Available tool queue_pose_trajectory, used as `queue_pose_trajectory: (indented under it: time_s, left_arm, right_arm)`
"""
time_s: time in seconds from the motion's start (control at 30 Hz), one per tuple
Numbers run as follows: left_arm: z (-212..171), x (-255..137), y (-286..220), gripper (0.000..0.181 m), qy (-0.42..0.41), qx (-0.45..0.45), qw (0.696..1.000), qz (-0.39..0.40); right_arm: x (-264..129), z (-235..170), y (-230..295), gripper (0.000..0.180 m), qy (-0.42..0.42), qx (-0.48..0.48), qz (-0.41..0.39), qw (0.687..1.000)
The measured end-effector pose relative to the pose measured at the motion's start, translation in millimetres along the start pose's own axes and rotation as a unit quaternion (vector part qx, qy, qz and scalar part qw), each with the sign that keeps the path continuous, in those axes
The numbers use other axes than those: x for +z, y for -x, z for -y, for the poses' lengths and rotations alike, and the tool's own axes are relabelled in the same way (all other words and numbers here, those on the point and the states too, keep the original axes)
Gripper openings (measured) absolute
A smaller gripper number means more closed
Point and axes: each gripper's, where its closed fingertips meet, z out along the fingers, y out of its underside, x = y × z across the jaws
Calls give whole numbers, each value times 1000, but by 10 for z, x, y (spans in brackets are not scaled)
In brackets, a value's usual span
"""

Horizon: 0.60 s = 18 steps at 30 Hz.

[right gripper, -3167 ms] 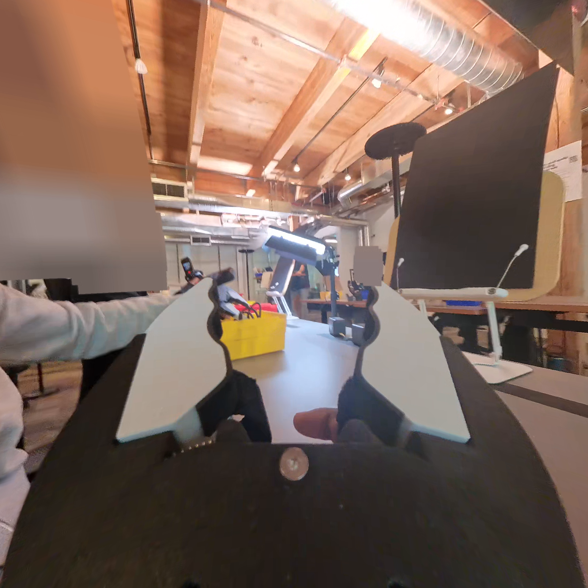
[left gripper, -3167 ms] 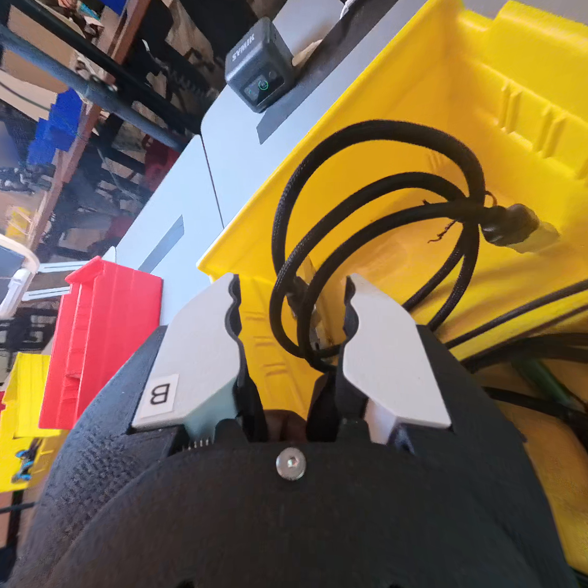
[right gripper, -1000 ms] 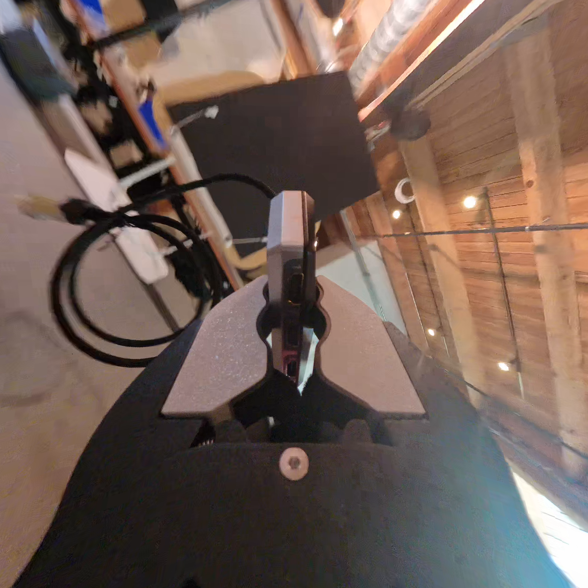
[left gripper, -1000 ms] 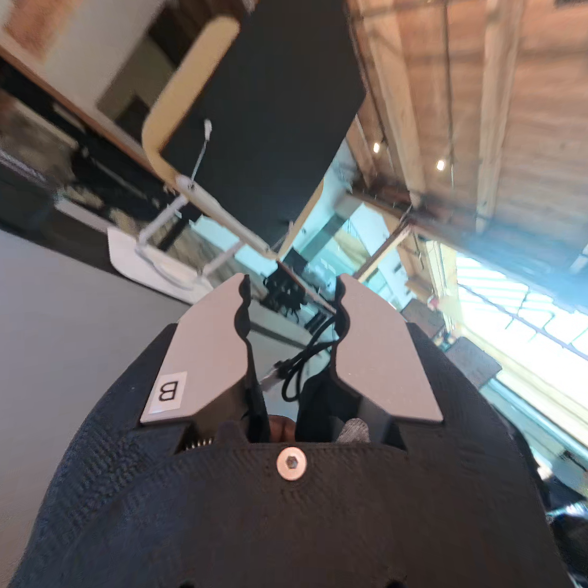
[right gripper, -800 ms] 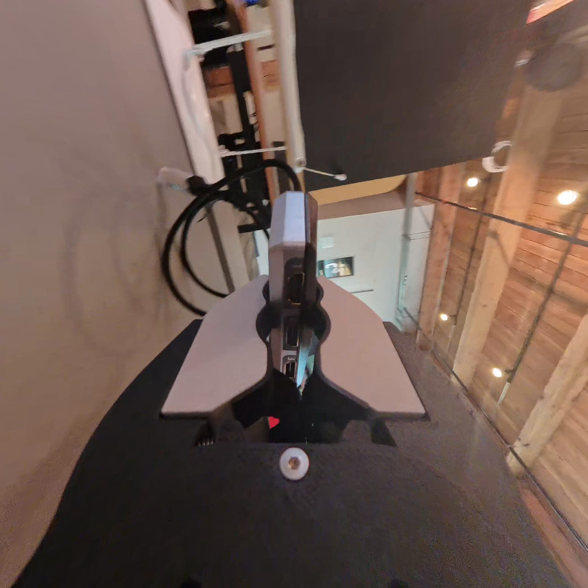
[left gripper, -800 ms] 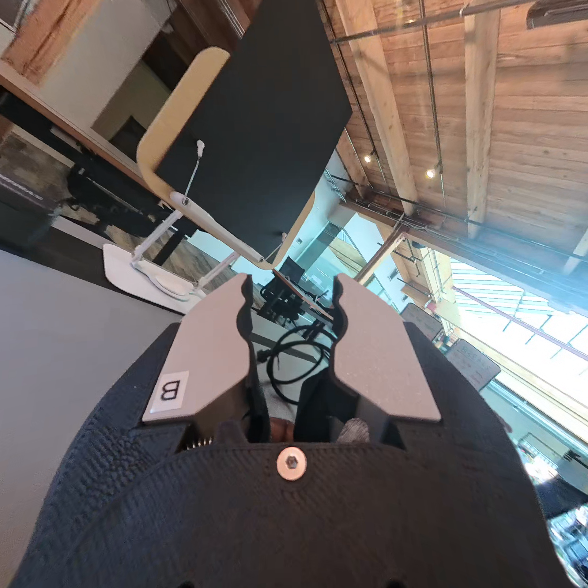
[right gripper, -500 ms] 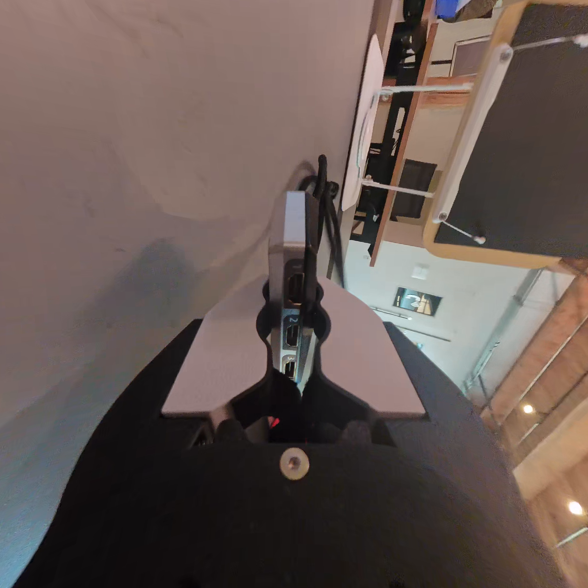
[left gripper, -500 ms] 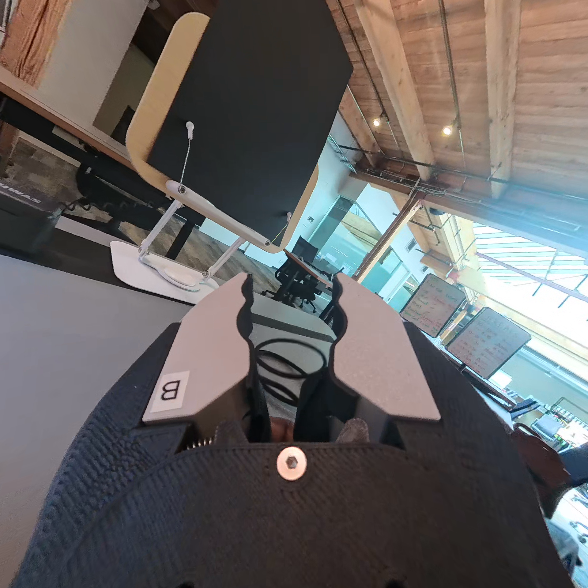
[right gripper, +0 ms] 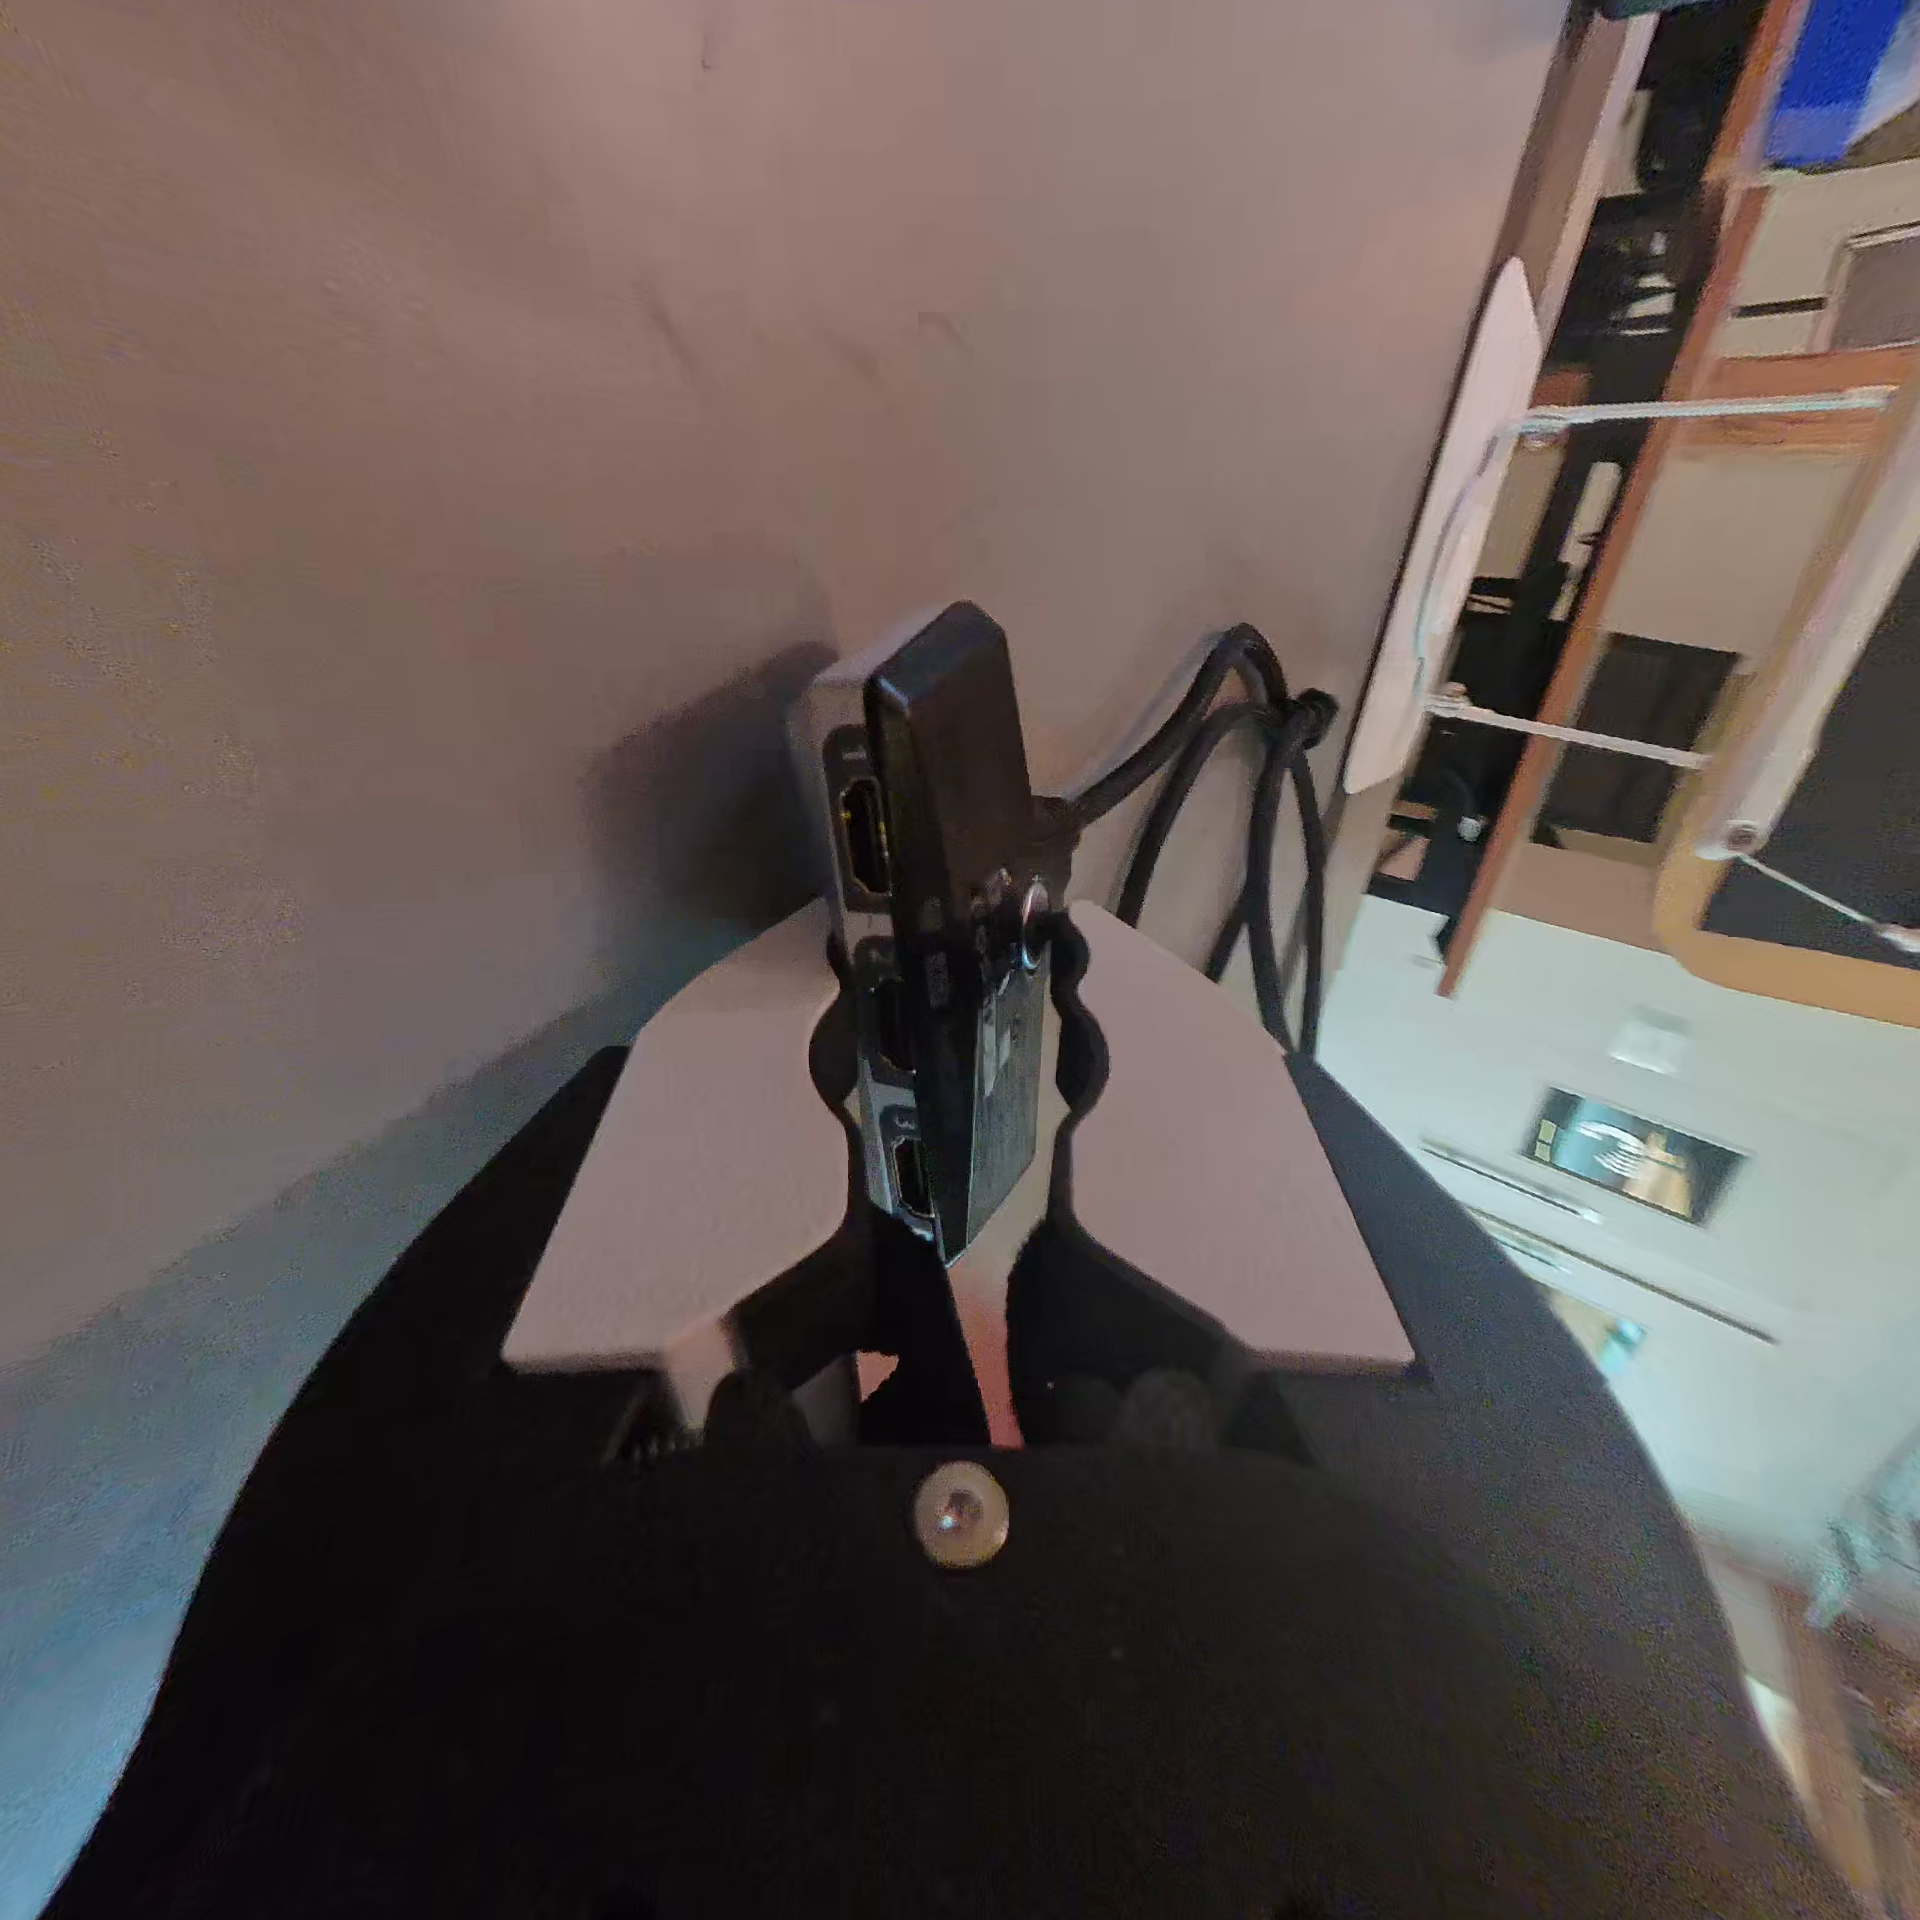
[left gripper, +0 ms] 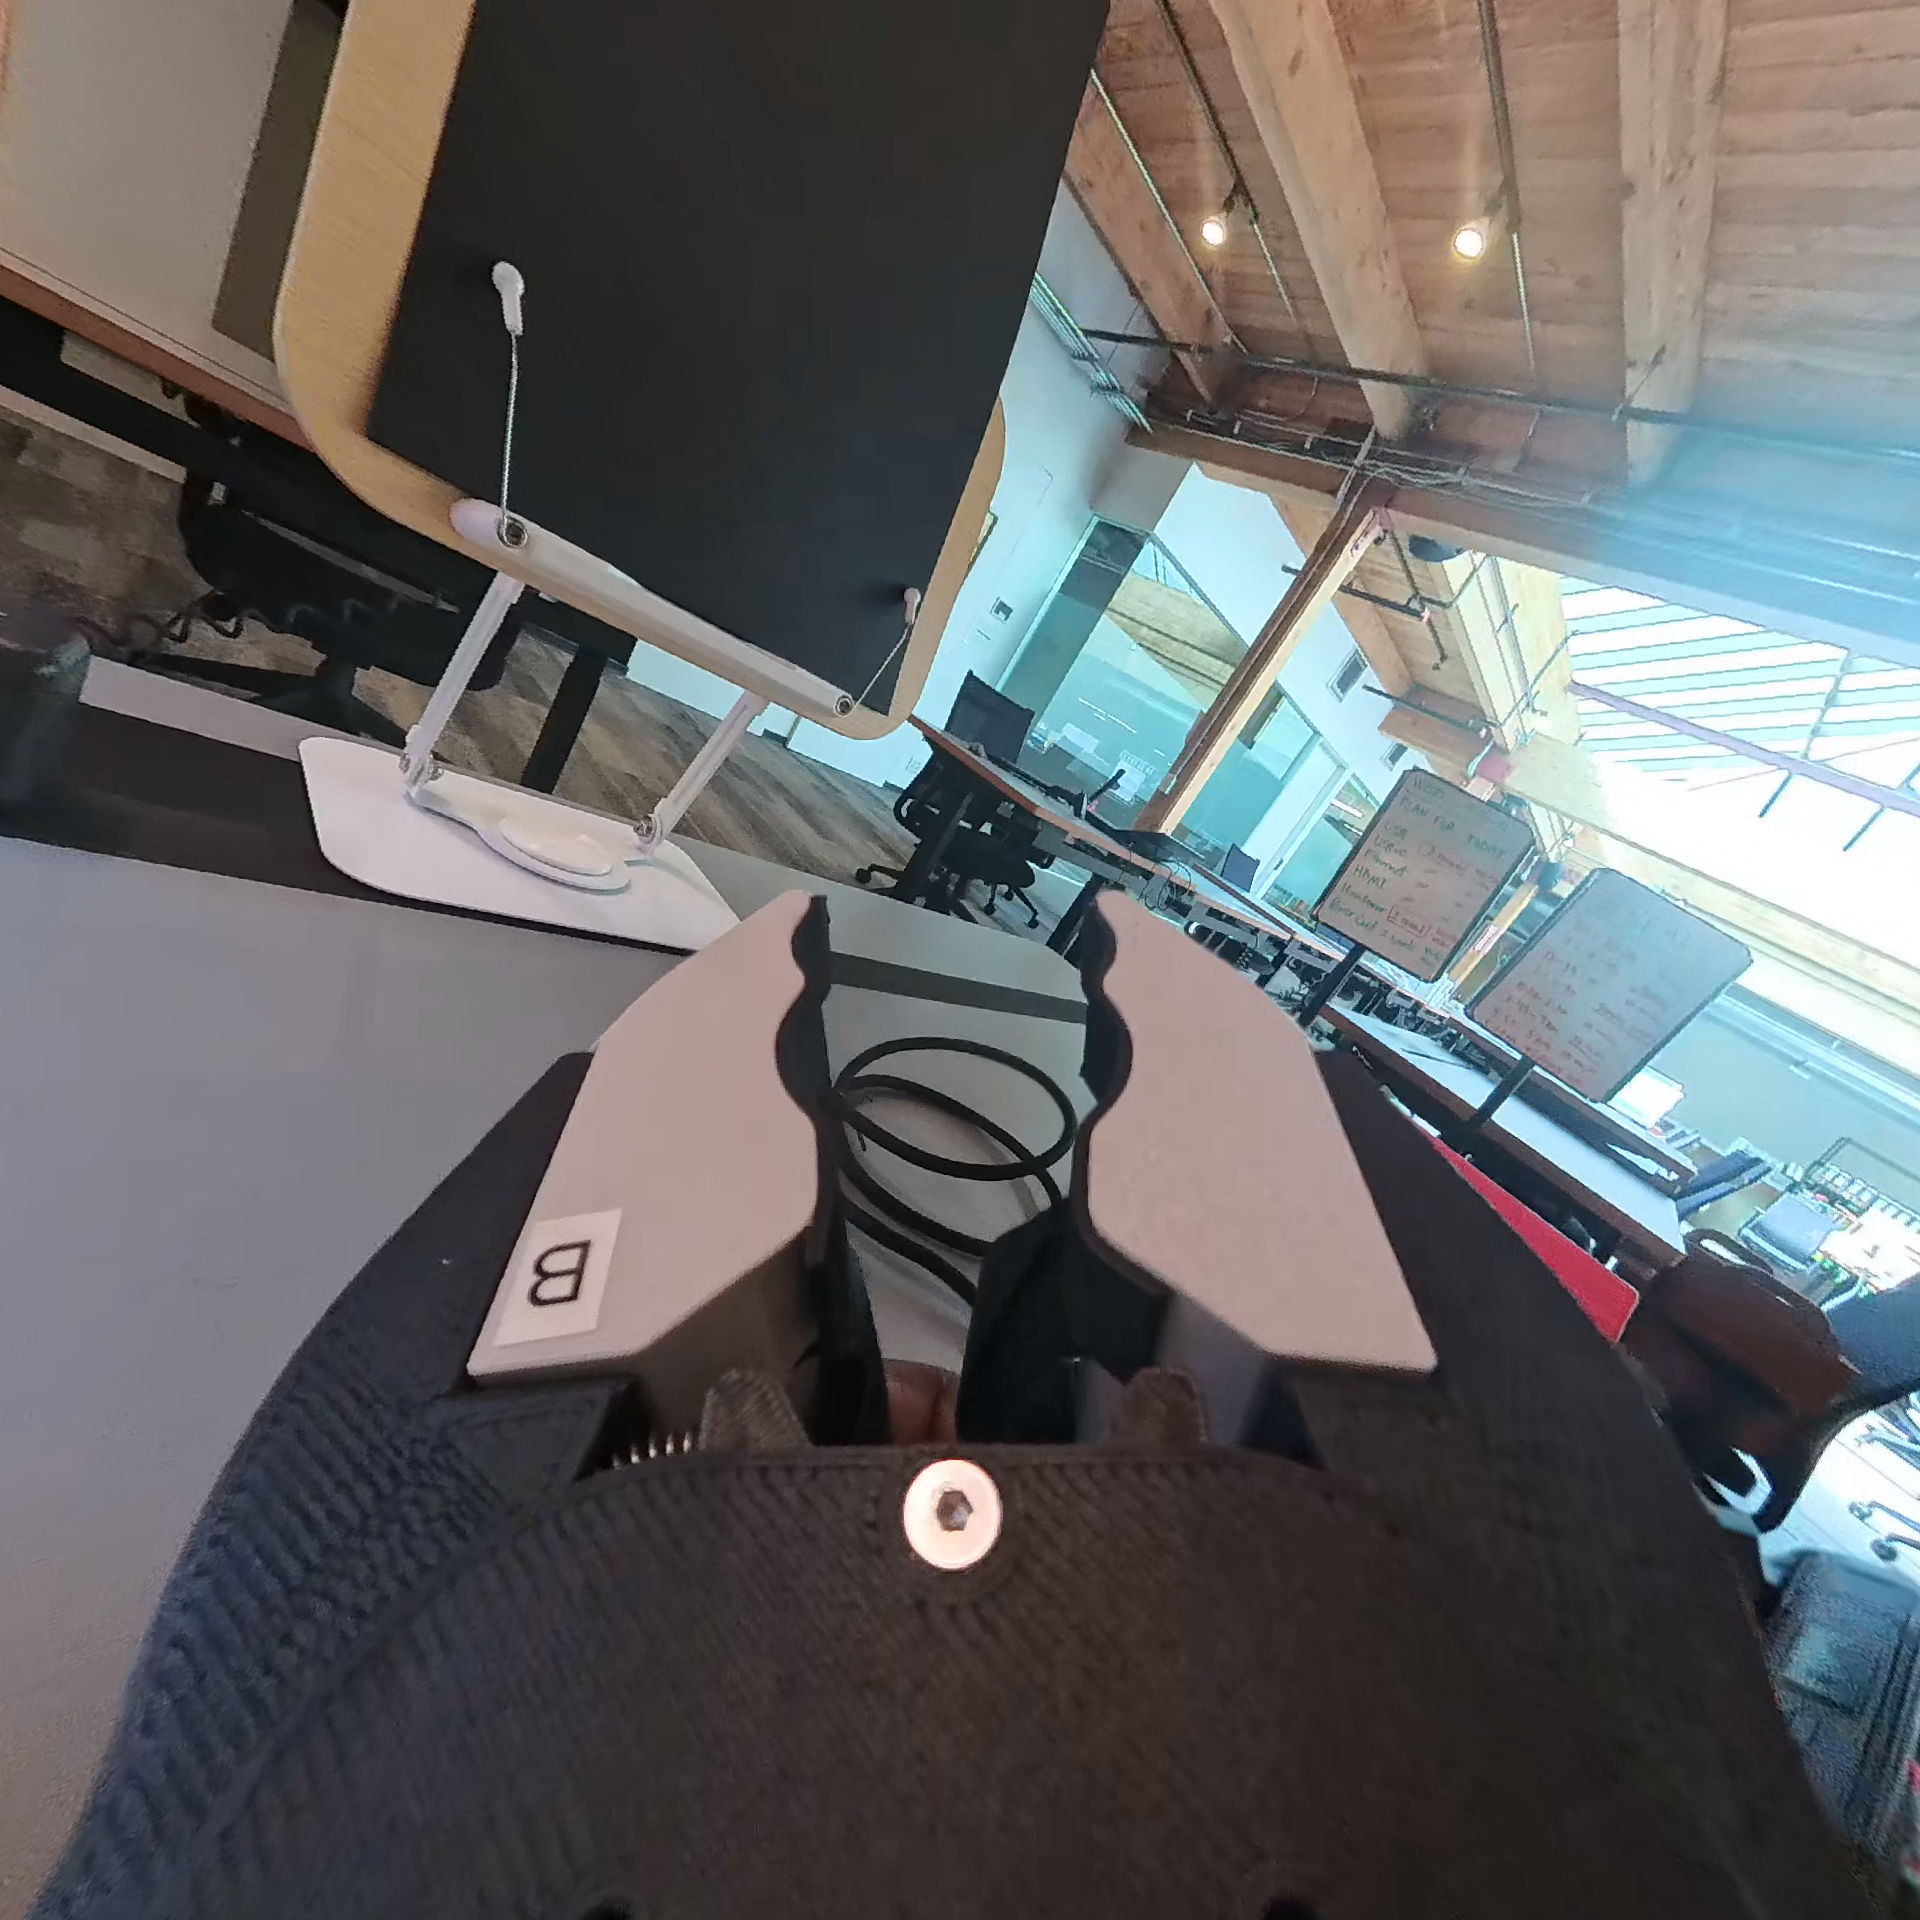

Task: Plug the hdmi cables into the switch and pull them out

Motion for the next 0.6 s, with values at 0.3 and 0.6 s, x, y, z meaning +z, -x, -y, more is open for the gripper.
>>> queue_pose_trajectory:
  time_s: [0.3,0.6]
  left_arm:
    - [-66,27,-18,46,18,14,1000,-3]
    - [-173,30,-607,54,49,113,987,-102]
  right_arm:
    - [-444,151,153,64,-179,164,203,949]
    - [-1440,421,-1003,69,-606,362,2,708]
